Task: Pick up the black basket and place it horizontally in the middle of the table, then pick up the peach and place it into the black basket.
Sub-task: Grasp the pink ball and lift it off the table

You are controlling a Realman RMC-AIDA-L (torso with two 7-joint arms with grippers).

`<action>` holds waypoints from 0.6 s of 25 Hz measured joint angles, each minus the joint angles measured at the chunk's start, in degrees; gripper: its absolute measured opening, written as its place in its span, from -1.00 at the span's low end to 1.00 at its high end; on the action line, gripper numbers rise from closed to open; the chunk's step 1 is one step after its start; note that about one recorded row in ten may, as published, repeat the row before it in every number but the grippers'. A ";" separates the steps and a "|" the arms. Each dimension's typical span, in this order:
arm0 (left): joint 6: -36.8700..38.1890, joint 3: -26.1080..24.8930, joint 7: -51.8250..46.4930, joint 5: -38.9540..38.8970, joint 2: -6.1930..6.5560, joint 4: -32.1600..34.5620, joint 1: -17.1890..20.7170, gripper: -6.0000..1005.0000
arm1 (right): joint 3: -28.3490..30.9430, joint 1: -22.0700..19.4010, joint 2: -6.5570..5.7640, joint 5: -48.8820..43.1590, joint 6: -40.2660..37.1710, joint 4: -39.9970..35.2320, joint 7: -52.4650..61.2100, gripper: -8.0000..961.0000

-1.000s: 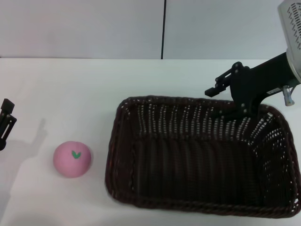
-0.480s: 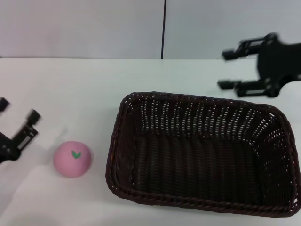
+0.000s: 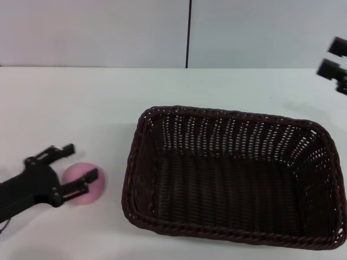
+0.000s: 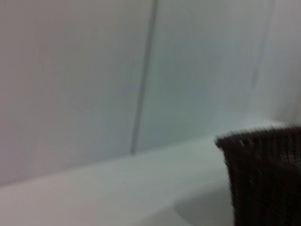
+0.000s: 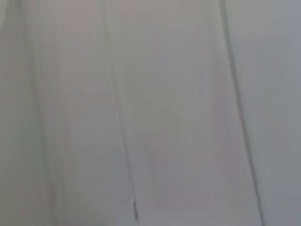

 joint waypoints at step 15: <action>-1.74 -0.20 -2.15 5.91 0.07 5.62 -0.35 0.61 | 2.99 -1.11 -0.01 6.76 -1.91 12.32 -5.50 0.29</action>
